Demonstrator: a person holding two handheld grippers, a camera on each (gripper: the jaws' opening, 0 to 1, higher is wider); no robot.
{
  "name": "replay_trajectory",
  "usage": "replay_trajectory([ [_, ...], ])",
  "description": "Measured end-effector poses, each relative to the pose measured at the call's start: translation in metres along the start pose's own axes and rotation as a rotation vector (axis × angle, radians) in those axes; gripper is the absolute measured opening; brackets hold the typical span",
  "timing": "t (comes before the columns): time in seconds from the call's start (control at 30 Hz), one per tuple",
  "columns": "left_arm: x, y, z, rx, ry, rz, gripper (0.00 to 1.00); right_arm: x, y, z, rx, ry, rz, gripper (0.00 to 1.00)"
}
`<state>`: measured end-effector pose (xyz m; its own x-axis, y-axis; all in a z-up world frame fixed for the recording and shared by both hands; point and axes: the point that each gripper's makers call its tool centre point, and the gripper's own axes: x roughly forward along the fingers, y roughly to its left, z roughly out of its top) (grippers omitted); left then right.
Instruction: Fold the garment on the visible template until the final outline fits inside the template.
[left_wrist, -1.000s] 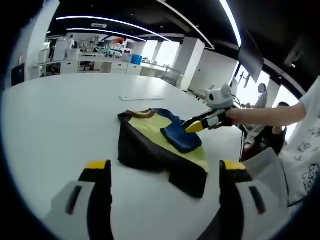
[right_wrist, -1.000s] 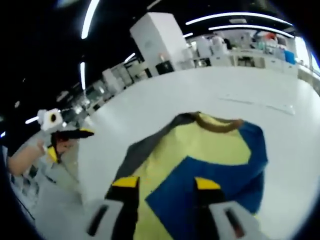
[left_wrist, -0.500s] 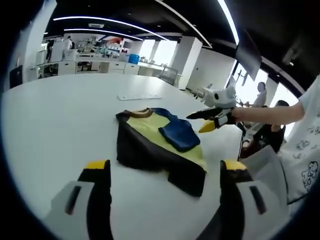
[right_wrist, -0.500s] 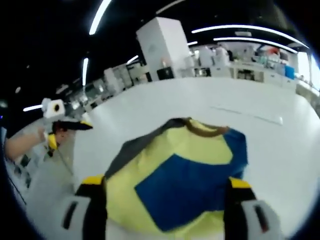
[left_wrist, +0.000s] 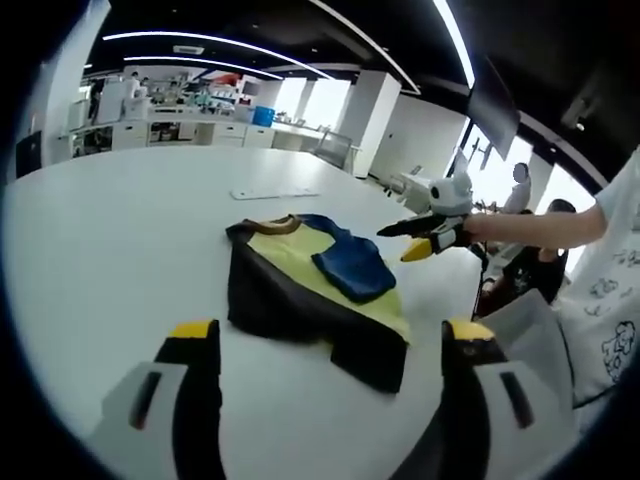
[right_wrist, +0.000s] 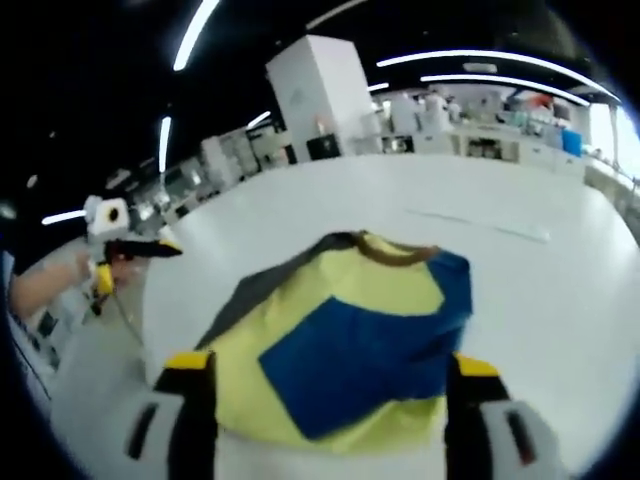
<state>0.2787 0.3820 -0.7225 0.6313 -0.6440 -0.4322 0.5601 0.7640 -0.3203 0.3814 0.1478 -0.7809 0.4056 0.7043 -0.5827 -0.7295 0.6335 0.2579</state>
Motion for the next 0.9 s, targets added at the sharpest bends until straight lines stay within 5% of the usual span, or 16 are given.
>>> replay_trajectory([
  [0.13, 0.0, 0.001, -0.001, -0.002, 0.003, 0.0, 0.88, -0.003, -0.003, -0.005, 0.002, 0.01, -0.008, 0.9],
  [0.3, 0.001, 0.0, -0.004, -0.009, 0.009, -0.002, 0.88, -0.004, -0.005, -0.01, 0.01, 0.019, -0.013, 0.62],
  [0.6, 0.005, -0.001, -0.005, -0.033, -0.002, -0.006, 0.87, 0.012, -0.032, -0.02, 0.074, 0.025, -0.091, 0.31],
  [0.9, 0.004, 0.0, -0.008, -0.043, -0.001, 0.003, 0.87, 0.014, -0.029, -0.023, 0.091, 0.034, -0.091, 0.14],
])
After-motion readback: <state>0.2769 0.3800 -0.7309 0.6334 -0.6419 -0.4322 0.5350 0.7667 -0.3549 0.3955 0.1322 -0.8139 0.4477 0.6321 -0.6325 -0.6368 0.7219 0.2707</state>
